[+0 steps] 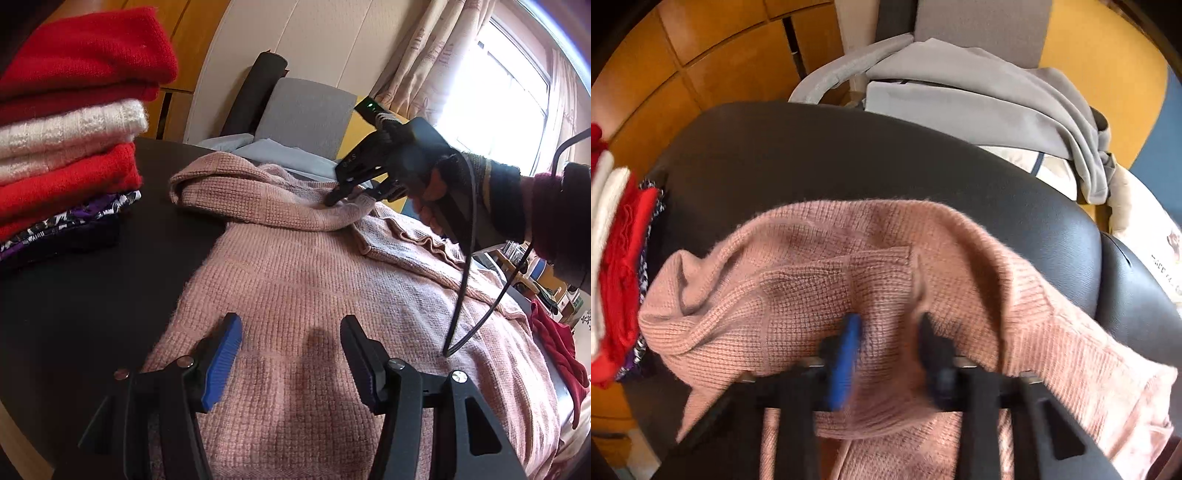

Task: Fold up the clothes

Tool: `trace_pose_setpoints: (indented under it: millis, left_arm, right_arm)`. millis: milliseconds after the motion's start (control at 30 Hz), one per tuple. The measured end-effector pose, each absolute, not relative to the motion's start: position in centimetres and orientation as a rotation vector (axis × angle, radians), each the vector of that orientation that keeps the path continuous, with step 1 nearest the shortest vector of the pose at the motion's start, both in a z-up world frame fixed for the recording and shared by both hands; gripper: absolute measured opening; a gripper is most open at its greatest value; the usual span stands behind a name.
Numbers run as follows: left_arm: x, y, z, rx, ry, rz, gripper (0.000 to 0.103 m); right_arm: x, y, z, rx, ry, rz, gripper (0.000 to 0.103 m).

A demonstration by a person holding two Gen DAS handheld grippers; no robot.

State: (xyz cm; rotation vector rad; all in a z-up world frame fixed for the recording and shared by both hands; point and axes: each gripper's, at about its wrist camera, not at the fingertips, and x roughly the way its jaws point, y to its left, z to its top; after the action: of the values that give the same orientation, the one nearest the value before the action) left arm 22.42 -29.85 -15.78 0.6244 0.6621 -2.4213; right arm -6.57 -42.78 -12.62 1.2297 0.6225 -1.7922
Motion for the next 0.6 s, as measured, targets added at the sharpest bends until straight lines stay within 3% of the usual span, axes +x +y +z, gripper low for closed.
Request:
trace_pose_setpoints:
  millis: [33, 133, 400, 600]
  left_arm:
    - [22.4, -29.8, -15.8, 0.623, 0.660, -2.421, 0.056]
    - [22.3, -29.7, -15.8, 0.625, 0.650, -2.419, 0.056]
    - [21.8, -29.5, -15.6, 0.671, 0.614, -2.422, 0.057]
    - [23.2, -29.8, -14.7, 0.725, 0.695, -2.408, 0.057]
  right_arm:
    - [-6.4, -42.6, -12.2, 1.222, 0.617, -1.789, 0.012]
    - [-4.7, -42.4, -10.5, 1.141, 0.661, -1.794, 0.011]
    - [-0.2, -40.3, -0.7, 0.776, 0.721, -1.804, 0.011]
    - [3.9, -30.9, 4.8, 0.425, 0.823, -1.868, 0.011]
